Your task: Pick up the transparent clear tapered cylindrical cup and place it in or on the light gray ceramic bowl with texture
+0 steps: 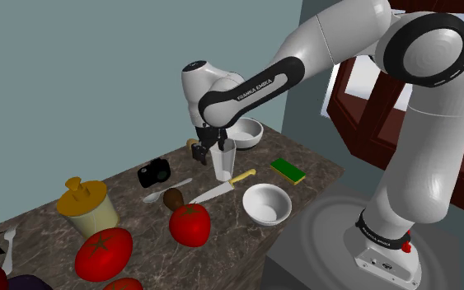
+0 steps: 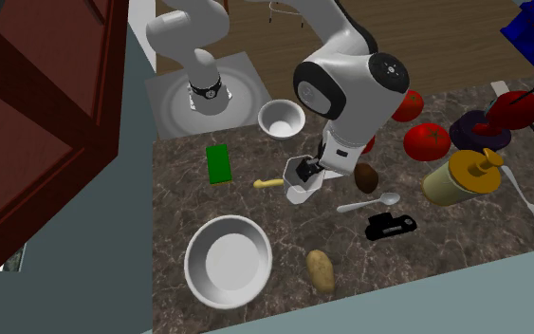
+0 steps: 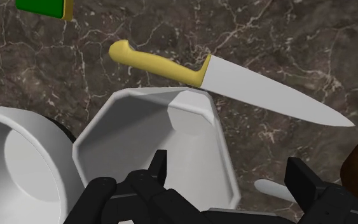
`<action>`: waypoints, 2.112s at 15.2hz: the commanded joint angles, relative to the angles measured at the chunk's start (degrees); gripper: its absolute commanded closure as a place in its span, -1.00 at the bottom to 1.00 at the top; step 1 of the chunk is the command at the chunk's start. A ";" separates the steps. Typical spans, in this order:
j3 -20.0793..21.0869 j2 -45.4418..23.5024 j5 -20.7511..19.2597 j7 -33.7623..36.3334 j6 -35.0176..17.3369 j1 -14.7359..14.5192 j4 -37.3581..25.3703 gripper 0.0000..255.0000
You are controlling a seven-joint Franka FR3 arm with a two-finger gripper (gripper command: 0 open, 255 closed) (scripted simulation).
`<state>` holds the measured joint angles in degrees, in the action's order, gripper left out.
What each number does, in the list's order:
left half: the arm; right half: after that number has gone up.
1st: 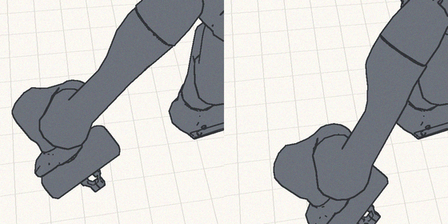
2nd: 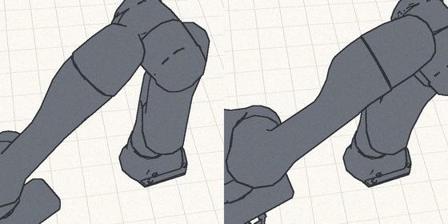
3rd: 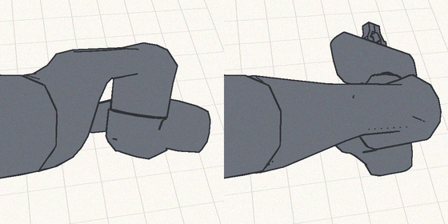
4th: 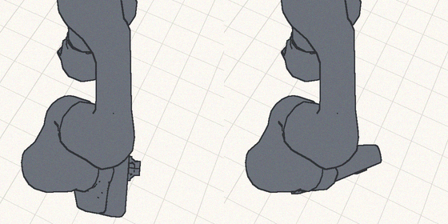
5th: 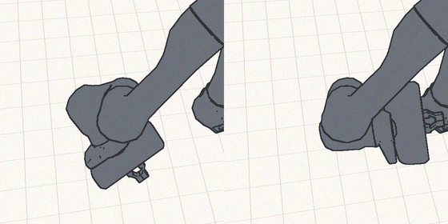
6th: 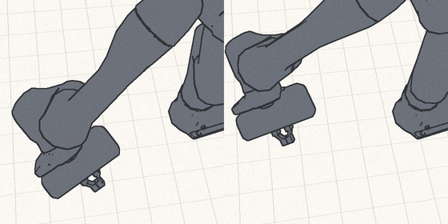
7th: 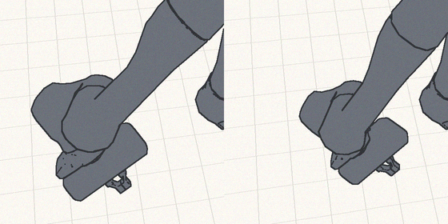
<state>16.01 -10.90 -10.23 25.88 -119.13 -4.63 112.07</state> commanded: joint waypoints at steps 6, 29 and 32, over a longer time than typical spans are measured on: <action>0.00 0.01 0.00 0.01 -0.03 0.00 0.03 1.00; 0.36 3.99 1.96 -2.14 11.17 0.15 -7.51 1.00; 0.39 4.41 2.18 -2.45 13.35 0.14 -9.32 1.00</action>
<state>16.38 -6.50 -8.08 23.50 -106.58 -4.46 103.54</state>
